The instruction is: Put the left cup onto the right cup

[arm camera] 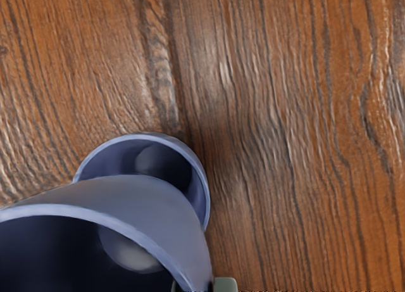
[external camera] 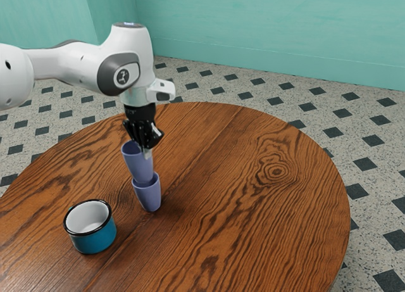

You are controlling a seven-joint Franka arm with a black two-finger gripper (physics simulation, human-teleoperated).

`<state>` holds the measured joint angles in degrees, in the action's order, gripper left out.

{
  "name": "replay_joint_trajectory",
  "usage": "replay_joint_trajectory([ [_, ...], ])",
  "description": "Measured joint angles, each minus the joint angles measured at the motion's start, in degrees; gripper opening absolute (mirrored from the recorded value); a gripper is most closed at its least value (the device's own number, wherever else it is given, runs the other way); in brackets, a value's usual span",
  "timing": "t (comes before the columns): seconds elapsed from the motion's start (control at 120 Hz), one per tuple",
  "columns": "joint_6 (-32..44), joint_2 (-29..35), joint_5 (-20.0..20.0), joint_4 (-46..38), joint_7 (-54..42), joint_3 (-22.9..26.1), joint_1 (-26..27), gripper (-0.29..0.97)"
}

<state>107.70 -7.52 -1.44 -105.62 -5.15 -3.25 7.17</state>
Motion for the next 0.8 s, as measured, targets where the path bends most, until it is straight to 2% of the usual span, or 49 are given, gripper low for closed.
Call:
replay_joint_trajectory([
  [0.8,-0.1,-2.0,-1.3,1.3,3.7,0.1,0.4,-0.11],
])
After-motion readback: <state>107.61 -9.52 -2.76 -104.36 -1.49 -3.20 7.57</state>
